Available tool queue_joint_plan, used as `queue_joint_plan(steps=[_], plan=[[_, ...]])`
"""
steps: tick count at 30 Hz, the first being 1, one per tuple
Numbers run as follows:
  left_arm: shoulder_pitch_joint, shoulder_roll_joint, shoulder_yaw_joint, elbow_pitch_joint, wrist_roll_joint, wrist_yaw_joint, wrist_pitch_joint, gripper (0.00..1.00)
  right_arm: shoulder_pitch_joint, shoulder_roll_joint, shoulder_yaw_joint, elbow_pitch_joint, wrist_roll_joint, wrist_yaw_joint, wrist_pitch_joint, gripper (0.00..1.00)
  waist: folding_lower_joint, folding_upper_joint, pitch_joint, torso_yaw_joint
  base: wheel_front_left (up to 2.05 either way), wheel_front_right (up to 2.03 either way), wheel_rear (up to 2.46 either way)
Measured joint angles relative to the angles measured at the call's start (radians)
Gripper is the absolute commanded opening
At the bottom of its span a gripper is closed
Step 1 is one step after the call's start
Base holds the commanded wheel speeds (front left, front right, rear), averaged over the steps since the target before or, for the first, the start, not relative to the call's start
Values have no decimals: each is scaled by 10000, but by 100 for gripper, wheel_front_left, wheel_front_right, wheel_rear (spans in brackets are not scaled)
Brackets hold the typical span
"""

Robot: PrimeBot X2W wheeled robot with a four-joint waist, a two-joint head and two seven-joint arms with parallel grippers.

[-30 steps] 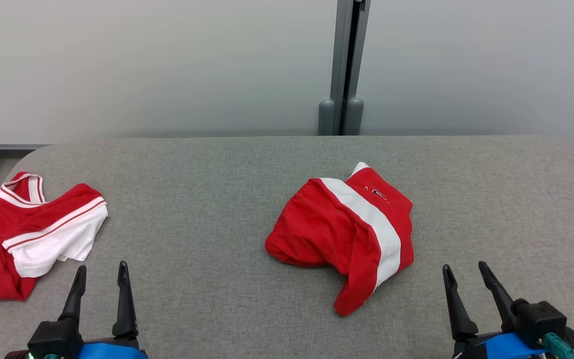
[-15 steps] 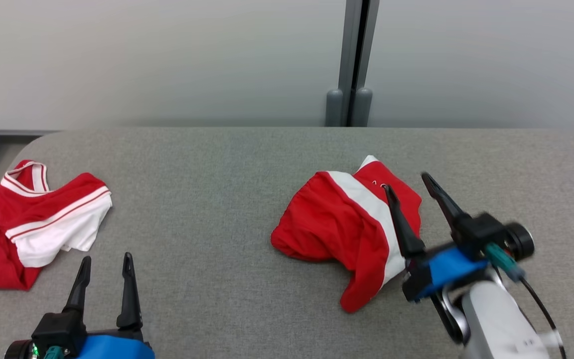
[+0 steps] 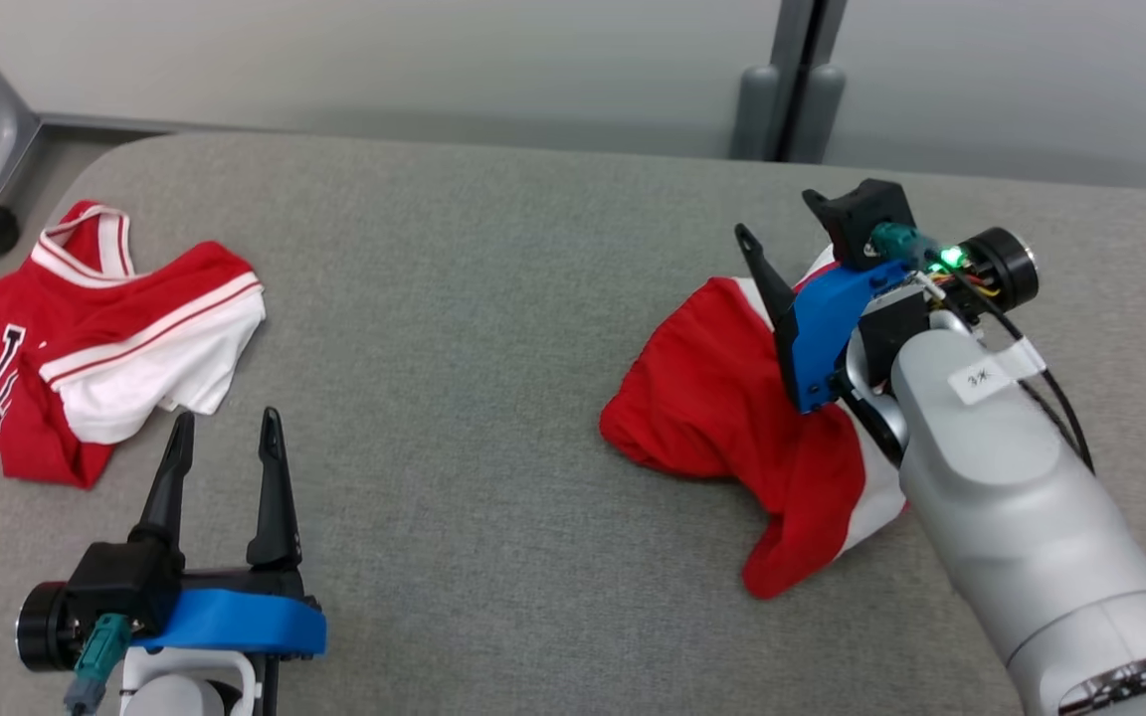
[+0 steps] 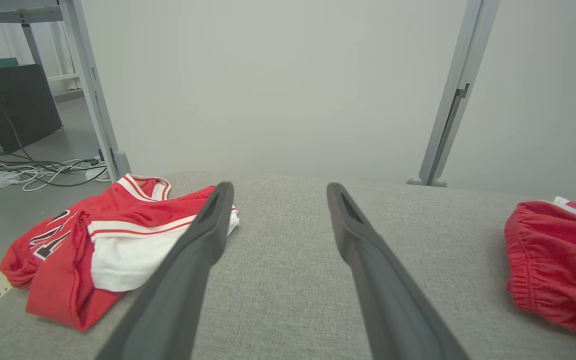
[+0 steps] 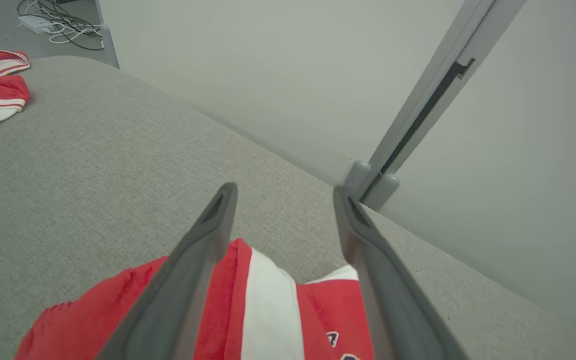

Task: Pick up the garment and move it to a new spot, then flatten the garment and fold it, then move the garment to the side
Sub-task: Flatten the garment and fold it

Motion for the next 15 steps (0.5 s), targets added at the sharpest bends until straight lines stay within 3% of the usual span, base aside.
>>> queue_joint_plan(steps=[7, 15], plan=[[-354, -25, -188, 6, -102, 0, 0, 100, -749, -165, 441, 2215, 140, 0, 775, 100, 0, 0, 557, 494, 0, 0, 0], [-727, -33, -318, 65, -366, 0, 0, 100, -831, -297, 918, 2953, 627, 0, 1599, 100, 0, 0, 922, 738, 0, 0, 0]])
